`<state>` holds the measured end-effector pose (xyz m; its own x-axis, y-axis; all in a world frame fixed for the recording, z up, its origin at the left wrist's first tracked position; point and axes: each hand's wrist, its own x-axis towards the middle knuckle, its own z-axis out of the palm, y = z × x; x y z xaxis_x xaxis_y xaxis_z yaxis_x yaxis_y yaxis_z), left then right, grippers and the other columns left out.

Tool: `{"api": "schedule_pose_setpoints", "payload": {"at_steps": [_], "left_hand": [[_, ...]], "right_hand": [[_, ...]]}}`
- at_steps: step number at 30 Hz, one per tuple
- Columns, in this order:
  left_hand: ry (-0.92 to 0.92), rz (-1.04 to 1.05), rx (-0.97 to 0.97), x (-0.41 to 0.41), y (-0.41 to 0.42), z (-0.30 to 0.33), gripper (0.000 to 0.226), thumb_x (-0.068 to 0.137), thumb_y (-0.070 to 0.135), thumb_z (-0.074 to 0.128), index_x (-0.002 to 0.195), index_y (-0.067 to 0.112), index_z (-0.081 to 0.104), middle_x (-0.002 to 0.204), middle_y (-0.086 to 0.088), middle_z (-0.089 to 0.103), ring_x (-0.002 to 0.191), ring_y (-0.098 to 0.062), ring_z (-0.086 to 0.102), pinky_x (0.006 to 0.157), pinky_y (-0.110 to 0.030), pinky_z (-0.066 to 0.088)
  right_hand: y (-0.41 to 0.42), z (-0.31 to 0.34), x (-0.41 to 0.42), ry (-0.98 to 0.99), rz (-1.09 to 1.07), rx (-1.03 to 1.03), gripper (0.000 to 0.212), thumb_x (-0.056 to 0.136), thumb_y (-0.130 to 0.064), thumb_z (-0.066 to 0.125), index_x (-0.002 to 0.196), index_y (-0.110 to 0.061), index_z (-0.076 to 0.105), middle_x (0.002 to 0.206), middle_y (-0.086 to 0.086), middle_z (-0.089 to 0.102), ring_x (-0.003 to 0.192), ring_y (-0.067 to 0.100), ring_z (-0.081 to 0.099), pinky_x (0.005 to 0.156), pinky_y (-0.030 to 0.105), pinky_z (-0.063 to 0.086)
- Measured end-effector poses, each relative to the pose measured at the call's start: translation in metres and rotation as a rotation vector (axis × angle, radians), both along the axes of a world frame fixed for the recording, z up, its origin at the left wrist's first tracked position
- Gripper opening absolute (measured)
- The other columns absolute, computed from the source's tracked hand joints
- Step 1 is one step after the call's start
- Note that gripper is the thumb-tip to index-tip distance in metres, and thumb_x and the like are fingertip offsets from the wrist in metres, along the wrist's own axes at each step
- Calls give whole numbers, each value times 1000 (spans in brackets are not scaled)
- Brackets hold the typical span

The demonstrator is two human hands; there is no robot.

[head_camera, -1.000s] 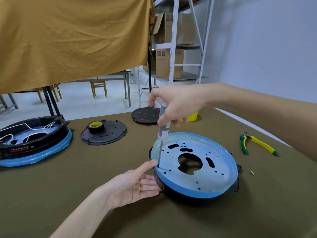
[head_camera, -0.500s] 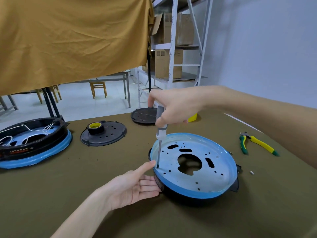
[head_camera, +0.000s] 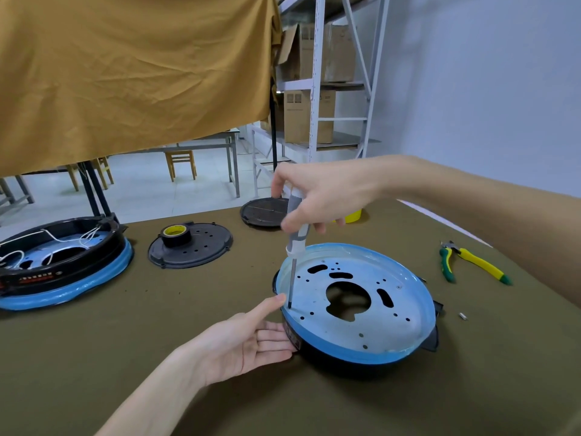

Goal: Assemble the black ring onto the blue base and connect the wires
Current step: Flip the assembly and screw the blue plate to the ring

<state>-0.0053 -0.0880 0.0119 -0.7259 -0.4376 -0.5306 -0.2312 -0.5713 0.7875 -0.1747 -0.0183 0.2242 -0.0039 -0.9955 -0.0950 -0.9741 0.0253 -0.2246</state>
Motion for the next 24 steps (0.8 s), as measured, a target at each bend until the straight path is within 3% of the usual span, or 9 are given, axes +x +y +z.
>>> {"api": "schedule_pose_setpoints", "payload": {"at_steps": [2, 4, 6, 9, 13, 16, 18, 20, 24], "left_hand": [[0, -1, -8, 0, 0, 0, 96, 57, 51, 94, 125, -9, 62, 116, -25, 75, 108, -32, 75, 85, -37, 64], [-4, -3, -13, 0, 0, -1, 107, 46, 52, 101, 125, -9, 62, 115, -25, 75, 107, -32, 75, 84, -37, 64], [-10, -5, -20, 0, 0, -1, 115, 38, 52, 104, 126, -9, 62, 115, -25, 75, 106, -32, 76, 83, -37, 64], [-8, -9, -27, 0, -1, -1, 119, 35, 52, 105, 127, -9, 61, 115, -25, 75, 107, -33, 76, 83, -37, 64], [-6, -17, -24, -1, -1, -1, 118, 35, 51, 105, 126, -10, 62, 115, -26, 75, 106, -33, 76, 82, -37, 64], [-2, -12, -18, -1, -2, -2, 116, 38, 50, 104, 127, -10, 61, 115, -26, 75, 106, -33, 76, 83, -38, 64], [3, -11, -15, 0, -2, -3, 113, 40, 50, 104, 126, -10, 62, 114, -26, 75, 106, -33, 76, 83, -38, 64], [5, -15, -13, 0, -2, -3, 111, 43, 51, 103, 126, -10, 62, 115, -26, 75, 106, -33, 76, 84, -37, 64], [6, -10, -8, 0, -2, -2, 107, 47, 51, 100, 127, -10, 61, 116, -26, 74, 107, -33, 75, 82, -36, 64]], "right_hand": [[0, 0, -1, -7, 13, -13, 36, 97, -32, 65, 125, -26, 44, 74, -4, 73, 57, 11, 68, 47, 22, 51], [-2, -5, 0, 75, 9, -93, 31, 101, -43, 58, 119, -23, 45, 64, -7, 72, 44, 9, 62, 46, 25, 48], [-2, -6, -1, 54, 11, -82, 33, 100, -47, 58, 120, -25, 43, 59, -11, 70, 43, 7, 60, 46, 25, 49], [-2, -2, -2, -9, 23, -36, 32, 97, -34, 65, 122, -26, 46, 63, -8, 70, 48, 9, 63, 45, 24, 50], [-3, -7, -4, 119, 34, -103, 30, 98, -50, 59, 115, -27, 48, 69, -8, 75, 45, 7, 61, 53, 29, 53], [0, -5, -6, -11, 59, -46, 30, 95, -32, 67, 118, -29, 48, 67, -14, 72, 49, 3, 63, 47, 23, 50], [-2, -7, -5, 46, 67, -102, 20, 98, -38, 63, 109, -26, 52, 69, -5, 75, 45, 6, 63, 46, 19, 46], [-3, -9, -6, 103, 68, -139, 23, 99, -46, 60, 108, -26, 52, 67, -2, 75, 48, 8, 64, 47, 17, 44], [1, -5, -8, -17, 69, -56, 30, 95, -30, 67, 116, -30, 46, 72, -12, 72, 52, 8, 66, 45, 23, 48]]}}
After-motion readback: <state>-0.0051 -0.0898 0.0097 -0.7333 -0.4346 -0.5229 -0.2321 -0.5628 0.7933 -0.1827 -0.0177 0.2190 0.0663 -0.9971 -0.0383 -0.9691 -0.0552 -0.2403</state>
